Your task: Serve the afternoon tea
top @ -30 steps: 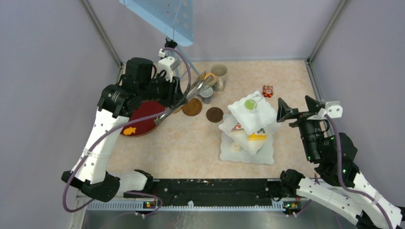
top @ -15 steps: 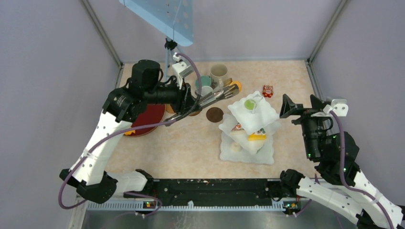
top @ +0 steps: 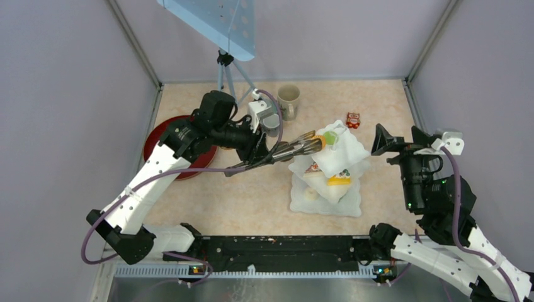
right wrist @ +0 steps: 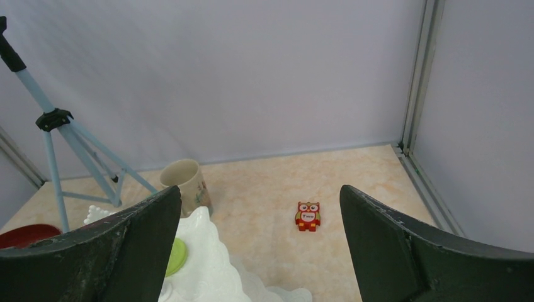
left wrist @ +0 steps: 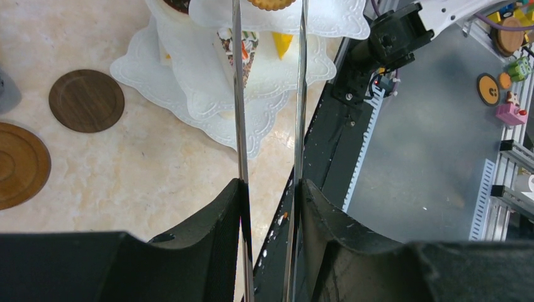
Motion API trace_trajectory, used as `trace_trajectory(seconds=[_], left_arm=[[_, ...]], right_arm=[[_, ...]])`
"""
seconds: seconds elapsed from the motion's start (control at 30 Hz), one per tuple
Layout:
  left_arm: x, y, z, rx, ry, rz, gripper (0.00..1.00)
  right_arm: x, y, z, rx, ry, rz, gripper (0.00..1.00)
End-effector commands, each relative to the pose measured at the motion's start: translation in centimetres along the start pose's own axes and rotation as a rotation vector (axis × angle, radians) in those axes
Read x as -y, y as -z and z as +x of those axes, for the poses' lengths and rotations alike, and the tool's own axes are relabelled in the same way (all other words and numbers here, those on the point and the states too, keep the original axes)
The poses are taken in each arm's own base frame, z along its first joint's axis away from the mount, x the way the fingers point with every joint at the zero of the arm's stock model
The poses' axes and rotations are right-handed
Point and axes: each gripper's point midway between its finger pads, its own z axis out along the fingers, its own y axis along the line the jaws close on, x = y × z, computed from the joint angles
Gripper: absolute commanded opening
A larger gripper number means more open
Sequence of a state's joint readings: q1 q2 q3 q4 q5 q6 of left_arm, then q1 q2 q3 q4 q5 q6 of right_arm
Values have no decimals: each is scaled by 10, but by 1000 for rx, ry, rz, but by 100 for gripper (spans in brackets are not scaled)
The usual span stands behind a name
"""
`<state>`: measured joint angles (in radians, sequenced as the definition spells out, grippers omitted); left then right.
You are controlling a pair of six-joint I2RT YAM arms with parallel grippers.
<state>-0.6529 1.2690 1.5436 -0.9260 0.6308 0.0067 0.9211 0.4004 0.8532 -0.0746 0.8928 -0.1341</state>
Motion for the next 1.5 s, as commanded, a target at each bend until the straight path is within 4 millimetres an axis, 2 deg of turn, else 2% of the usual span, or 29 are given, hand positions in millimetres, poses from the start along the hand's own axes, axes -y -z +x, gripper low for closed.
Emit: trace_trajectory(seconds=[0.0, 0.17, 0.5, 0.87, 1.0, 1.17, 1.33, 1.47], left_arm=[[5, -5, -8, 38, -42, 23, 36], [3, -9, -10, 27, -46, 7, 37], [1, -17, -10, 10, -40, 2, 49], [4, -7, -20, 47, -46, -26, 56], [7, 8, -26, 83, -64, -65, 56], [2, 36, -33, 139, -54, -198, 56], [0, 67, -39, 208, -13, -315, 54], [-7, 84, -43, 253, 36, -410, 51]], right_arm=[[3, 2, -13, 25, -31, 0, 94], [3, 2, -11, 26, -30, -3, 94], [3, 4, -5, 22, -25, -7, 94], [2, 4, 0, 17, -11, -18, 94], [1, 5, 0, 22, -3, -24, 94], [0, 6, 2, 34, -10, -38, 94], [-9, 7, 6, 41, -28, -86, 94], [-15, 9, 14, 35, -35, -122, 94]])
